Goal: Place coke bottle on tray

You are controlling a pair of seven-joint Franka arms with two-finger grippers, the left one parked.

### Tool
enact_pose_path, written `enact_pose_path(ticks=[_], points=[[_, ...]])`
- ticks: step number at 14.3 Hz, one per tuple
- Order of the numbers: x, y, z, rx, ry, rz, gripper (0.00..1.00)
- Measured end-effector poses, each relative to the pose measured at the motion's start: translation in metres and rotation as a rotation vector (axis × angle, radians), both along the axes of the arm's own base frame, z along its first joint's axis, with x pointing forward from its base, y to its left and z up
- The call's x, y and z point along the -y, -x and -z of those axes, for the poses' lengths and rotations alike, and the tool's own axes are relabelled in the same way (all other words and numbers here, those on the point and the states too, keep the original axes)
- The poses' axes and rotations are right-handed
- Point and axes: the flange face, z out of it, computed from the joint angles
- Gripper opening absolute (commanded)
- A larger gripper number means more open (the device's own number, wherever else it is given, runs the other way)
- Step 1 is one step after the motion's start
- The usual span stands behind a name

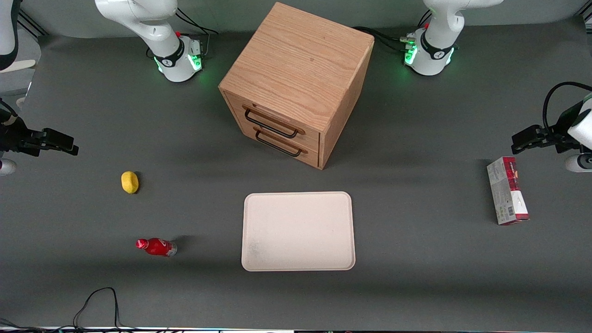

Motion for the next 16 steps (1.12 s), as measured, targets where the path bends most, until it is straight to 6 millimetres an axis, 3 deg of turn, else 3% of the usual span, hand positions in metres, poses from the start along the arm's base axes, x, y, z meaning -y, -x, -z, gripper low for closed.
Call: enact_pose_path(ticks=[6, 9, 14, 16], points=[[0.0, -0.001, 0.002, -0.004, 0.0, 0.0, 1.0], [-0.007, -0.008, 0.014, -0.016, -0.007, -0.009, 1.0], [-0.061, -0.071, 0.041, 0.036, -0.004, -0.055, 1.0], [-0.068, -0.099, 0.053, 0.061, 0.0, -0.064, 1.0]])
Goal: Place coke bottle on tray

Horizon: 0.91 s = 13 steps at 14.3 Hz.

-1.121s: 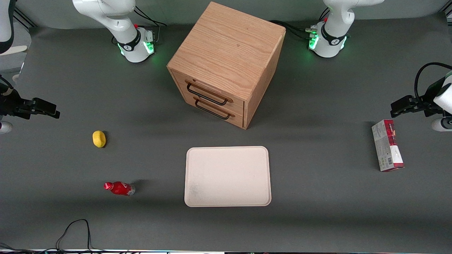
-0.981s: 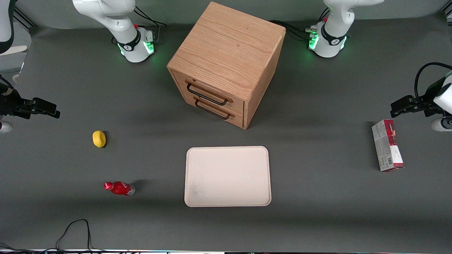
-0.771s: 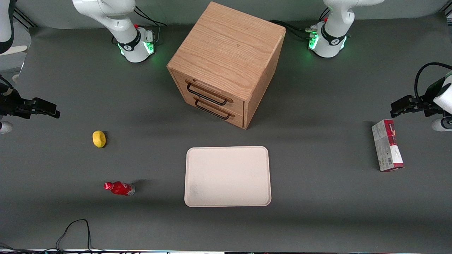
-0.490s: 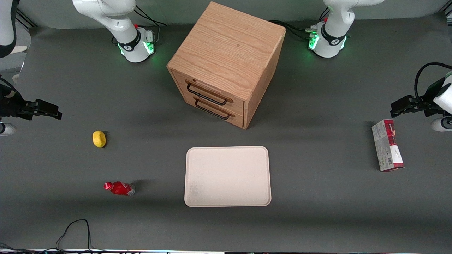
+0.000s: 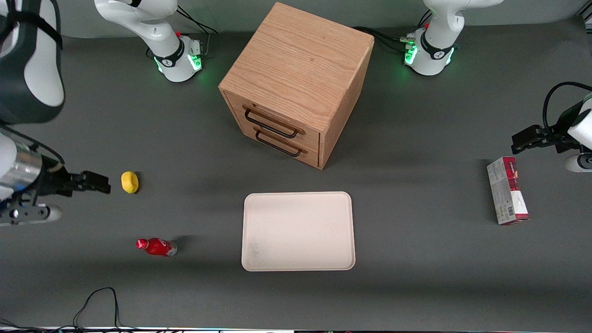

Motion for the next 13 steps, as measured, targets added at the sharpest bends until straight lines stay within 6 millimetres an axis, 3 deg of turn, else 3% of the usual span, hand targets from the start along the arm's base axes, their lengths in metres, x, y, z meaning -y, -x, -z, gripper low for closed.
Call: enact_pose_path(ticks=[3, 8, 13], points=[[0.0, -0.028, 0.016, 0.043, 0.002, 0.002, 1.0], [-0.001, -0.047, 0.048, 0.054, 0.005, 0.002, 1.0], [-0.002, -0.062, 0.113, -0.015, 0.011, 0.001, 1.0]])
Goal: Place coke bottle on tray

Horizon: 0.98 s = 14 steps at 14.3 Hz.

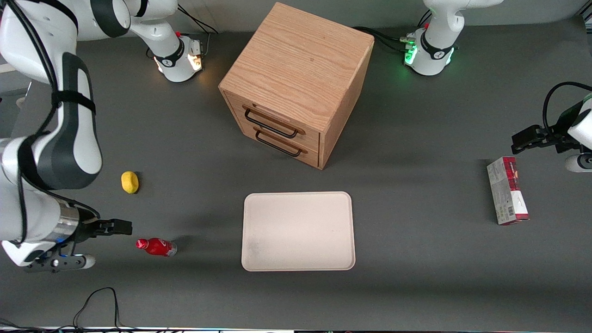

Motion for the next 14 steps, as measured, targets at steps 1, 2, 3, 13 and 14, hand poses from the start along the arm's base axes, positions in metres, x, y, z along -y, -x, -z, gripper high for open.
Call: enact_pose_path(ticks=[1, 2, 3, 13, 14], points=[[0.0, -0.003, 0.013, -0.009, 0.001, 0.0, 1.0], [0.0, -0.006, 0.027, -0.015, 0.002, 0.0, 1.0], [-0.001, -0.009, 0.04, -0.018, 0.003, -0.001, 1.0], [-0.013, -0.022, 0.112, -0.023, 0.006, -0.017, 0.91], [-0.013, -0.022, 0.112, -0.023, 0.006, -0.017, 0.81]])
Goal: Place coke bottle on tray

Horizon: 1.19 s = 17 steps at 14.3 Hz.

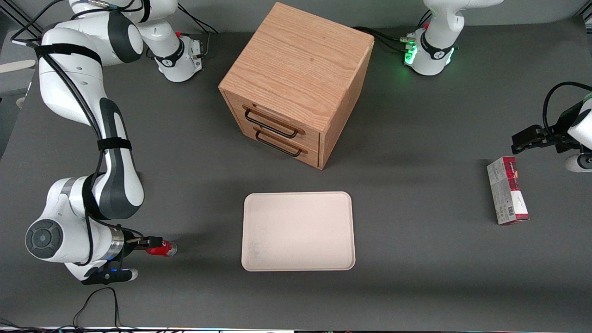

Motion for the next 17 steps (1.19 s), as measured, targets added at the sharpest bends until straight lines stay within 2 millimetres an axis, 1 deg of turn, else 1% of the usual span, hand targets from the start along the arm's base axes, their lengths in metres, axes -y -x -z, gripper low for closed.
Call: enact_pose_path(ticks=[2, 4, 6, 8, 11, 12, 13, 14, 15, 16, 17], points=[[0.0, 0.0, 0.0, 0.0, 0.0, 0.0, 0.56], [0.0, 0.0, 0.001, -0.001, 0.0, 0.0, 0.35], [0.0, 0.0, 0.001, -0.001, 0.0, 0.0, 0.17], [0.0, 0.0, 0.0, 0.0, -0.002, 0.0, 0.05], [0.0, 0.0, -0.001, 0.001, -0.002, 0.0, 0.05], [0.0, -0.001, -0.003, 0.005, -0.002, 0.0, 0.05], [-0.001, -0.002, -0.01, 0.016, -0.003, -0.001, 0.03], [-0.001, -0.002, -0.023, 0.026, -0.004, -0.002, 0.03], [-0.001, 0.0, -0.042, 0.028, -0.005, -0.002, 0.01], [0.0, 0.005, -0.065, 0.025, -0.006, -0.001, 0.0], [0.0, 0.012, -0.094, 0.021, -0.007, 0.0, 0.0]])
